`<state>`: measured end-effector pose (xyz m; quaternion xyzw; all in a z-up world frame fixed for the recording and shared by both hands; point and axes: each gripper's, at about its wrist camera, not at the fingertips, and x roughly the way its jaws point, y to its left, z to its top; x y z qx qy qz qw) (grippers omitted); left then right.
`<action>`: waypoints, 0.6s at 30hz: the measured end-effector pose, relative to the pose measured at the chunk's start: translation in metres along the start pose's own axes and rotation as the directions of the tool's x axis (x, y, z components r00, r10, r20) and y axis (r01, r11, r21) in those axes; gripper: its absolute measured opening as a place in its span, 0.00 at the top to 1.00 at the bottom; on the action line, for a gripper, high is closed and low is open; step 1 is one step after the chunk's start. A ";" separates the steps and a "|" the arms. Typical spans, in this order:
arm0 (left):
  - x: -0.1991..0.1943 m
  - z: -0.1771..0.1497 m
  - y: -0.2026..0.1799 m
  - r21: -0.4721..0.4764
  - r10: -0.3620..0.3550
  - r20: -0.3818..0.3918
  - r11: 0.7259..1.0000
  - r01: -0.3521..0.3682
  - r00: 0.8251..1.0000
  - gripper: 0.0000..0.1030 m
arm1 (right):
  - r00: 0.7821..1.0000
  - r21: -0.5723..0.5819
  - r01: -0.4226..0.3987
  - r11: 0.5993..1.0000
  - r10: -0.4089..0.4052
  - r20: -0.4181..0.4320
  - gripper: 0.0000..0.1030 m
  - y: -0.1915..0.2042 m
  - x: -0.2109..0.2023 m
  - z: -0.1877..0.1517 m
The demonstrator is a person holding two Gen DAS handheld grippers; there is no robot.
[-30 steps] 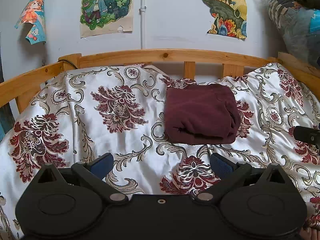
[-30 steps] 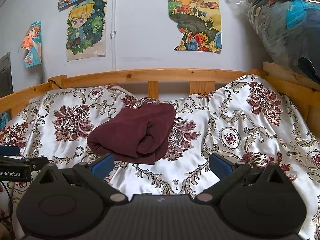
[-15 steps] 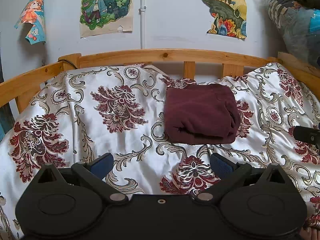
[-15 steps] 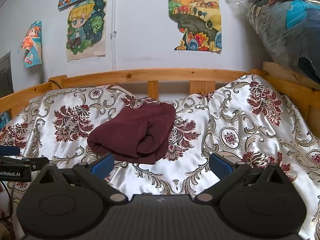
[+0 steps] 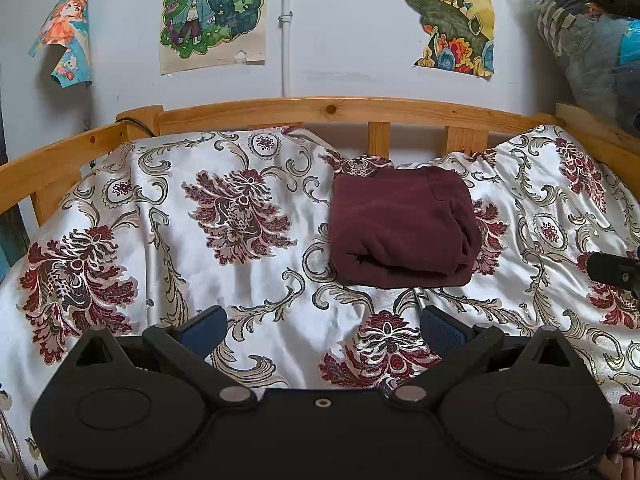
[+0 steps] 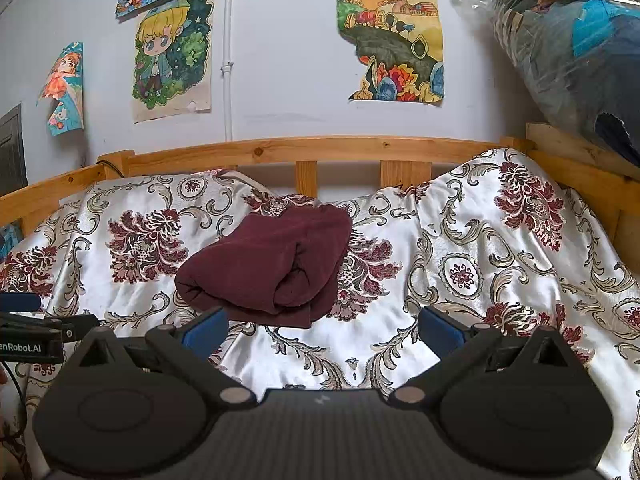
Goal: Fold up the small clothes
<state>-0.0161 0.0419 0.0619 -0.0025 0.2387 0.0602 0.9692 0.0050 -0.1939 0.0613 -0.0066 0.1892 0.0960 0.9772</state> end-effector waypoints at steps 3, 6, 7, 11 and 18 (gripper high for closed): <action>0.000 0.000 0.000 0.000 0.001 0.000 1.000 -0.001 1.000 0.01 | 1.000 0.000 0.001 1.000 -0.001 0.000 0.00 0.000 0.000 0.000; 0.000 0.000 0.000 0.004 -0.003 -0.007 1.000 0.003 1.000 0.01 | 1.000 0.000 0.001 1.000 -0.001 0.000 0.00 0.000 0.000 0.000; 0.000 0.001 -0.001 0.008 -0.014 -0.015 1.000 0.014 1.000 0.01 | 1.000 0.000 0.001 1.000 -0.001 0.000 0.00 0.000 0.000 0.000; -0.001 0.001 -0.002 0.010 -0.039 -0.024 0.999 0.039 0.999 0.01 | 1.000 0.000 0.001 1.000 -0.001 0.002 0.00 0.001 0.000 0.000; -0.002 0.003 -0.005 0.045 -0.019 -0.032 0.999 0.020 0.999 0.01 | 1.000 0.005 0.003 1.000 -0.003 -0.001 0.00 0.000 0.000 0.000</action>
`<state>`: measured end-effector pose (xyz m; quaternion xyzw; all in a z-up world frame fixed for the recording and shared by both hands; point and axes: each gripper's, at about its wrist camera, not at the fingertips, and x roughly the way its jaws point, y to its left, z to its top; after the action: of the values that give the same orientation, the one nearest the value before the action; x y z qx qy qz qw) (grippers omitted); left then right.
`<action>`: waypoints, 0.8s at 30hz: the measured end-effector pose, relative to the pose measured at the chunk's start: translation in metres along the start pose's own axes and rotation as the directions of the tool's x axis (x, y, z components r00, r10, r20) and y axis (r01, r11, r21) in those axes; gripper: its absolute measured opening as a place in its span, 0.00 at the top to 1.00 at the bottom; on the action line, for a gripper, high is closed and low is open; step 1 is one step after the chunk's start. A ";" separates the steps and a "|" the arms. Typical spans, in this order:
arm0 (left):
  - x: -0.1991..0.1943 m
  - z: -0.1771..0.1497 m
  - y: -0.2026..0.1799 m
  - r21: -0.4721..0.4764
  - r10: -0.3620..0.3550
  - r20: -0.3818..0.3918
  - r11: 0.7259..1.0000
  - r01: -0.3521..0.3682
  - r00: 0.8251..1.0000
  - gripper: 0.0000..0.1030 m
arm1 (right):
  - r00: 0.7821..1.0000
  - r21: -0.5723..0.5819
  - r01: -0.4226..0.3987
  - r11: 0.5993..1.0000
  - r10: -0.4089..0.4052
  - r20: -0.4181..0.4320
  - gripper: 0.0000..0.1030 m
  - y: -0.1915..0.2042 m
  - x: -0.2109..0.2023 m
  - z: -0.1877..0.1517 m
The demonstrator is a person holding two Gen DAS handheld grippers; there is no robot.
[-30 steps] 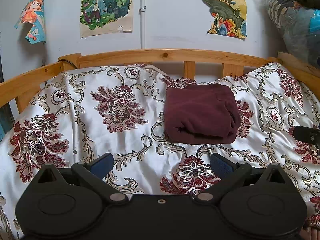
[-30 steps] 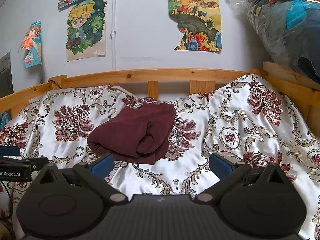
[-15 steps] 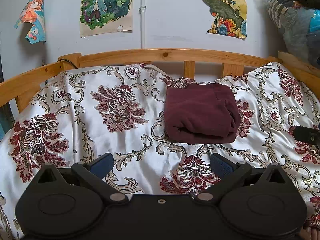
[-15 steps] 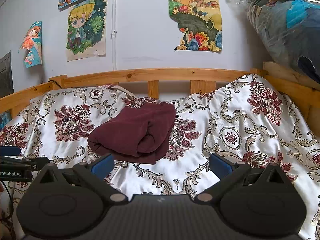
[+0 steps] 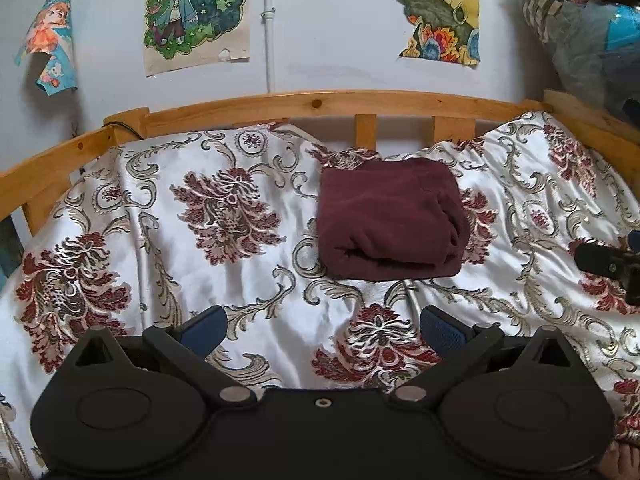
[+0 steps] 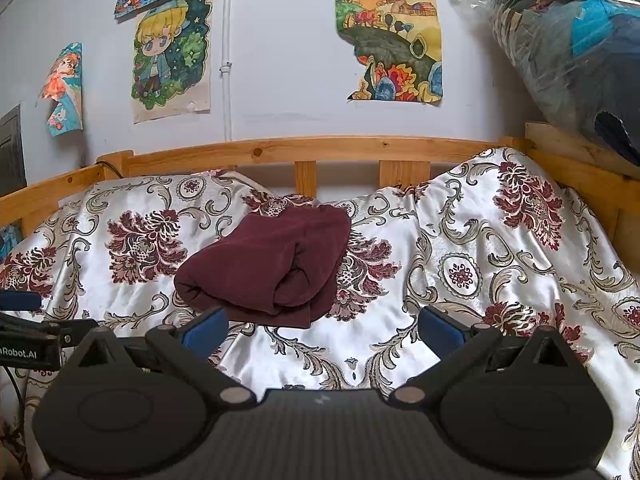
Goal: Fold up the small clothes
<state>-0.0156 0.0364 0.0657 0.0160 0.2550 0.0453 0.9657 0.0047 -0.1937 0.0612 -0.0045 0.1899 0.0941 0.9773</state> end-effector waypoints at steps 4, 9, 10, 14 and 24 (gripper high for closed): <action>0.001 0.001 0.002 -0.006 0.014 -0.006 1.000 -0.014 1.000 0.01 | 1.000 0.003 0.002 1.000 -0.002 -0.002 0.00 -0.001 0.000 0.000; 0.001 0.001 0.003 -0.004 0.017 -0.009 1.000 -0.017 1.000 0.01 | 1.000 0.003 0.002 1.000 -0.002 -0.002 0.00 -0.001 0.000 0.000; 0.001 0.001 0.003 -0.003 0.017 -0.010 1.000 -0.017 1.000 0.01 | 1.000 0.003 0.002 1.000 -0.002 -0.002 0.00 -0.001 0.000 0.000; 0.001 0.002 0.003 -0.002 0.020 -0.014 1.000 -0.020 1.000 0.01 | 1.000 0.003 0.002 1.000 -0.002 -0.003 0.00 -0.001 0.000 0.000; 0.003 0.001 0.002 0.004 0.021 -0.026 1.000 -0.021 0.999 0.01 | 1.000 0.005 0.000 1.000 0.000 -0.012 0.00 -0.002 0.001 -0.001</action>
<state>-0.0126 0.0391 0.0650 0.0198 0.2676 0.0554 0.9617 0.0056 -0.1951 0.0598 -0.0027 0.1961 0.0934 0.9761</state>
